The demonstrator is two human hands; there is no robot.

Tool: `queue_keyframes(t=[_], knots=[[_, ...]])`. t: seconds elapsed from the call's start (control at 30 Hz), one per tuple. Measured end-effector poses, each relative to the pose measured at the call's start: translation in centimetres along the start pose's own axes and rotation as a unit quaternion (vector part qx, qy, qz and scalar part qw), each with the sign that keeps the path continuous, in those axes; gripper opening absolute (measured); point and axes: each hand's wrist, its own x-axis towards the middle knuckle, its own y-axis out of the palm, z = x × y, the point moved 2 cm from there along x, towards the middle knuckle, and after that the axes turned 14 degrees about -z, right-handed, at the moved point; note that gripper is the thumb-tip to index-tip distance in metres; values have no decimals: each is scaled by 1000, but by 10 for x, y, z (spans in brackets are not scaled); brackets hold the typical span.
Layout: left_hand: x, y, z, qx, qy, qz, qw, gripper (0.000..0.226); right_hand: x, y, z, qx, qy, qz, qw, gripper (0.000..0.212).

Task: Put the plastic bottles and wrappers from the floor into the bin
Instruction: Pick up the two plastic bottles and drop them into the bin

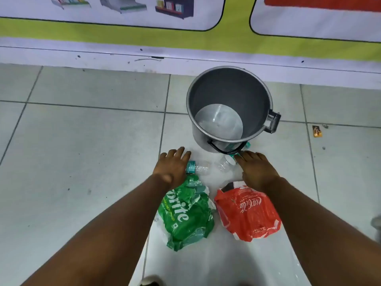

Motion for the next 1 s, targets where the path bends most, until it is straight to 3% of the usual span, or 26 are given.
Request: queue_keyframes(t=[0.2, 0.43, 0.63, 0.87, 1.0], knots=[[23, 24, -6, 44, 39, 24, 998, 68, 19, 25, -6, -26, -48, -28, 998, 76], [29, 38, -4, 32, 38, 40, 998, 51, 35, 36, 1, -82, -61, -53, 993, 57], [9, 16, 9, -31, 37, -56, 997, 60, 15, 19, 2, -48, -30, -80, 995, 64], [-36, -70, 15, -108, -2, -159, 981, 65, -45, -58, 6, 45, 30, -100, 994, 69], [-35, -120, 13, -176, -37, -235, 955, 65, -61, -104, 4, 154, 93, -181, 967, 74]])
